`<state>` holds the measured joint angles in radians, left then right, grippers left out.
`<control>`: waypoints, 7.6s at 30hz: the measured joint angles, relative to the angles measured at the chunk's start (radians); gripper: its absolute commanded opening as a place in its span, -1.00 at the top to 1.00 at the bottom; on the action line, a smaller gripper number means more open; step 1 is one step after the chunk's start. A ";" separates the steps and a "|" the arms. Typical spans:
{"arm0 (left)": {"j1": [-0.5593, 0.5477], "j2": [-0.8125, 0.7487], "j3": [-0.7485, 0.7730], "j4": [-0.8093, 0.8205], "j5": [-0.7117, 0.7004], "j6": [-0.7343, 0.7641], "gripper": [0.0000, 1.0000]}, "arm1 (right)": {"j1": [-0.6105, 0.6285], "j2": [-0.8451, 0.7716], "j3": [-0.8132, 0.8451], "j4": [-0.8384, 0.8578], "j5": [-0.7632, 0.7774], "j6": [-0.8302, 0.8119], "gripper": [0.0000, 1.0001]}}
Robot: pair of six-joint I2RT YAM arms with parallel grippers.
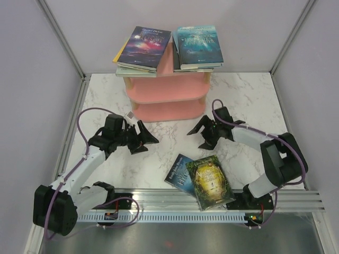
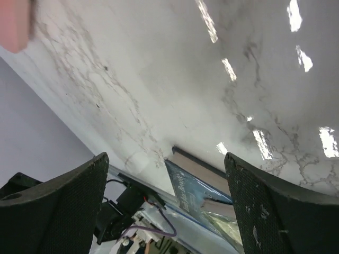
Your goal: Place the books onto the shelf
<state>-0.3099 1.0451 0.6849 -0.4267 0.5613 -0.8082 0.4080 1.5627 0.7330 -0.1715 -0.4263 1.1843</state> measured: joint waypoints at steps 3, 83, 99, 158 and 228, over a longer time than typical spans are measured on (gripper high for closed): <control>0.000 -0.013 -0.040 0.013 0.001 0.010 -0.72 | -0.044 -0.001 0.153 -0.141 0.068 -0.097 -0.96; -0.115 0.213 0.201 -0.122 -0.205 0.061 -0.77 | 0.212 -0.135 -0.152 -0.160 -0.101 -0.097 -0.96; -0.106 -0.197 -0.385 0.007 -0.159 -0.051 -0.82 | 0.213 -0.087 -0.125 -0.159 -0.136 -0.126 -0.96; -0.072 -0.329 0.218 0.004 -0.008 -0.206 0.95 | 0.210 -0.415 0.322 -0.075 -0.164 -0.024 -0.96; 0.171 0.238 1.133 -0.040 0.148 -0.264 -0.68 | 0.208 -0.087 0.748 0.638 -0.219 0.481 1.00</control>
<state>-0.1394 1.2835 1.8183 -0.4671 0.7094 -1.0725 0.6159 1.4761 1.4807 0.4667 -0.6453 1.6657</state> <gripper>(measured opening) 0.730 0.132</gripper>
